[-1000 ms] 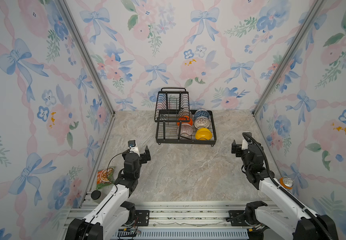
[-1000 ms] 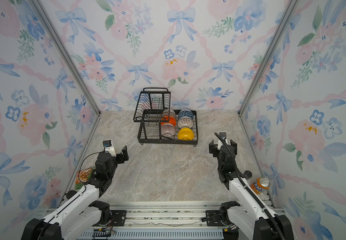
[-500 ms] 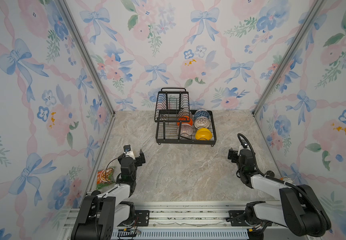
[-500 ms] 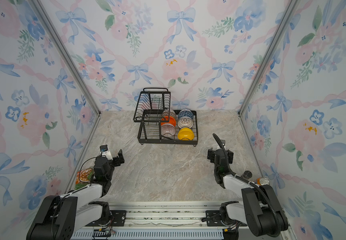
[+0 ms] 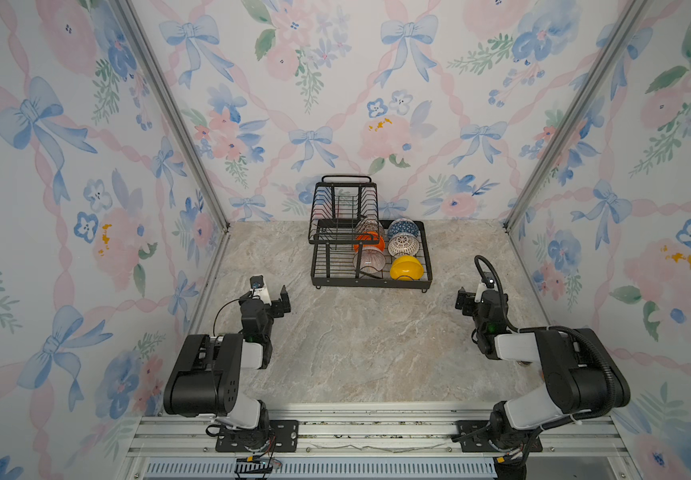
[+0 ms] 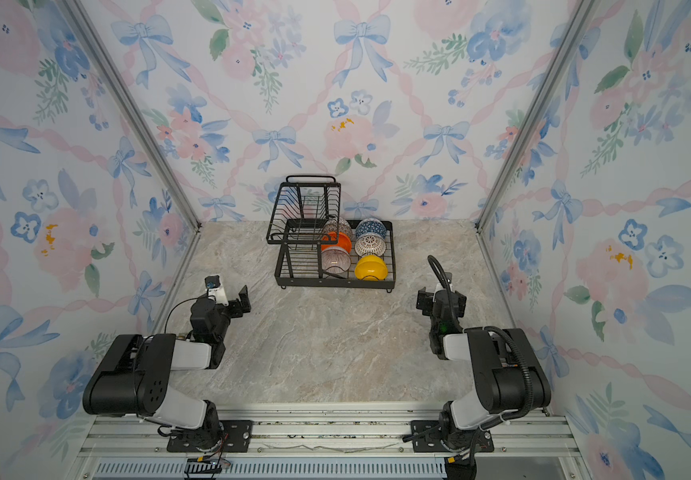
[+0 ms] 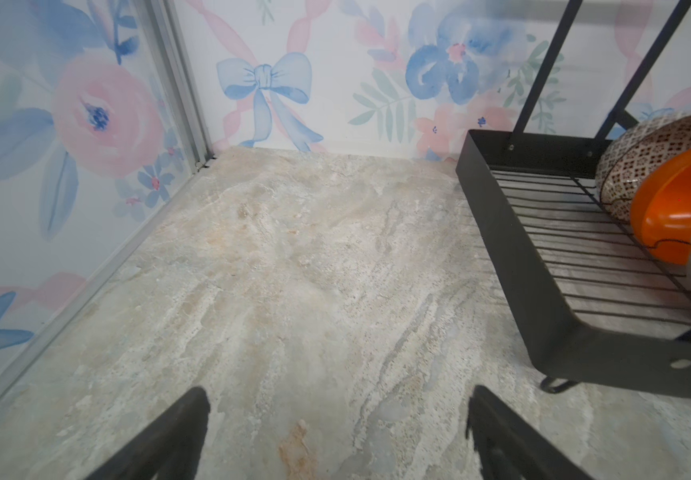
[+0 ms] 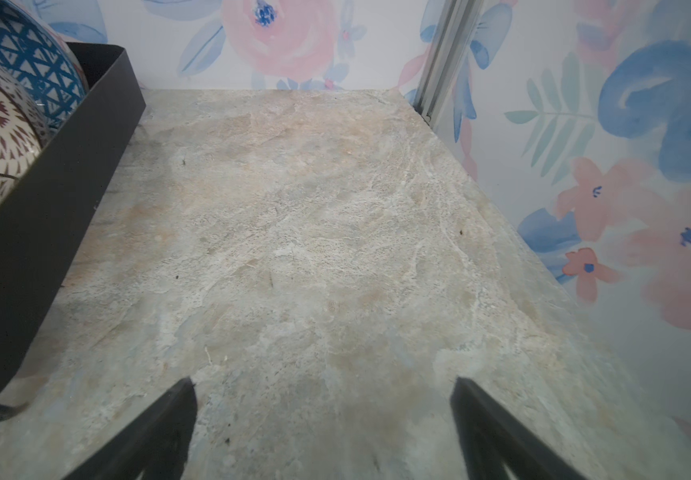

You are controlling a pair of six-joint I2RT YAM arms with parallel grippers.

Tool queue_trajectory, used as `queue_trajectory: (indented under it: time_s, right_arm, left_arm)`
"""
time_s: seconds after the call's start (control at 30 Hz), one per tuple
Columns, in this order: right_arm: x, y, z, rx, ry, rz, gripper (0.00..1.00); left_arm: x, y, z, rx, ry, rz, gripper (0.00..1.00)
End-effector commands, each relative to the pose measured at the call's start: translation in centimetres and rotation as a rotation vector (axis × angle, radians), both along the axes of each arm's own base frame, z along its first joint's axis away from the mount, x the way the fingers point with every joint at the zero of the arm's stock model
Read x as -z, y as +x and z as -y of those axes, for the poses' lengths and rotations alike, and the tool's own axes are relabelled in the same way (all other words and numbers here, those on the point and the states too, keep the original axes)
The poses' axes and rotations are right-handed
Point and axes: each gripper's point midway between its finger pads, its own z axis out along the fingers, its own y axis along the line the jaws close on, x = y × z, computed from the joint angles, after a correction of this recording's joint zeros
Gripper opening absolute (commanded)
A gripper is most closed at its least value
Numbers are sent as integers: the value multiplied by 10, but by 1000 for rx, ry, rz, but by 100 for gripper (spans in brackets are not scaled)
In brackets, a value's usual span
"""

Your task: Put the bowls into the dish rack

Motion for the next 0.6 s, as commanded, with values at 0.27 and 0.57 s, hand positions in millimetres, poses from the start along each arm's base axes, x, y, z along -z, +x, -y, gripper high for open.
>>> queue_trajectory:
  time_s: [0.27,0.57]
  right_arm:
    - [-9,4,-6,-26,12,53,97]
    - [-9,4,-7,-26,4,52,97]
  left_arm:
    - [-13,0,10,57,41,67,98]
    - [-14,0,10,53,47,69,98]
